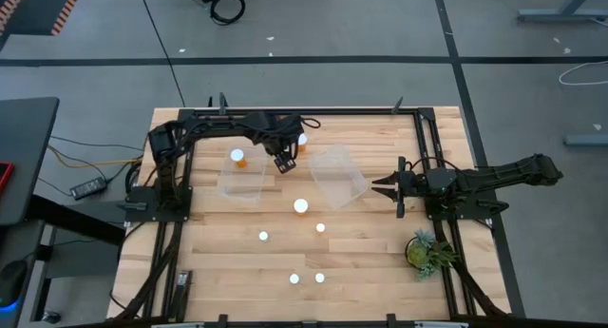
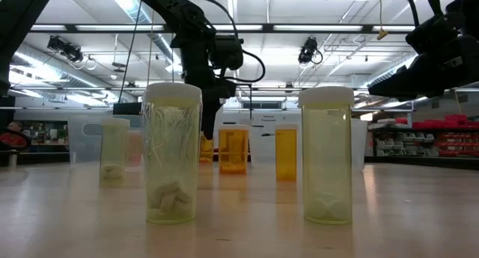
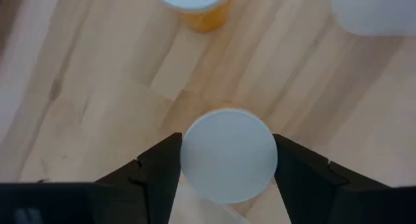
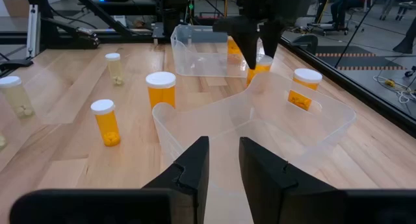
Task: Pick and place medicine bottles into bin by pill shape (circle, oval)
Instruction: Put the large orange pill bottle into the left transparent bin
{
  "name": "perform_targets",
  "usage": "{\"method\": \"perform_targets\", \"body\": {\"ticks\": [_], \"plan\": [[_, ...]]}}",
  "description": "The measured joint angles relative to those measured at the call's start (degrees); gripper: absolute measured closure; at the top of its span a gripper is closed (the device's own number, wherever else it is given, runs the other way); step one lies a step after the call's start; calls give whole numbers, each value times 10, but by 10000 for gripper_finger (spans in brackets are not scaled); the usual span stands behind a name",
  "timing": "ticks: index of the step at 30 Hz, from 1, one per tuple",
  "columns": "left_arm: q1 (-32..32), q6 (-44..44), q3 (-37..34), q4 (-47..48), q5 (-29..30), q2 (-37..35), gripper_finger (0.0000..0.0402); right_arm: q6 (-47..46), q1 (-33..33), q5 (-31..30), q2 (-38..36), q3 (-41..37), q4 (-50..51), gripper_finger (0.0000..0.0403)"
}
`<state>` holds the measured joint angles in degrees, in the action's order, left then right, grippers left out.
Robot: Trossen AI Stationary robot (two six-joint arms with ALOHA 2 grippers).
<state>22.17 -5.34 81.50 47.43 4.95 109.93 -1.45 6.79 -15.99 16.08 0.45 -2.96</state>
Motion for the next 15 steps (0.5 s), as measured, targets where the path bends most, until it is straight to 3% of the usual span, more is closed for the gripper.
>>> {"method": "perform_targets", "body": {"ticks": [6, 15], "plan": [[-5, -10, 88, 80, -10, -1, 188, 0, 0, 0, 0, 0, 0, 311], [-41, -38, 250, 206, -10, -2, 174, 0, 0, 0, 0, 0, 0, 311]]}}
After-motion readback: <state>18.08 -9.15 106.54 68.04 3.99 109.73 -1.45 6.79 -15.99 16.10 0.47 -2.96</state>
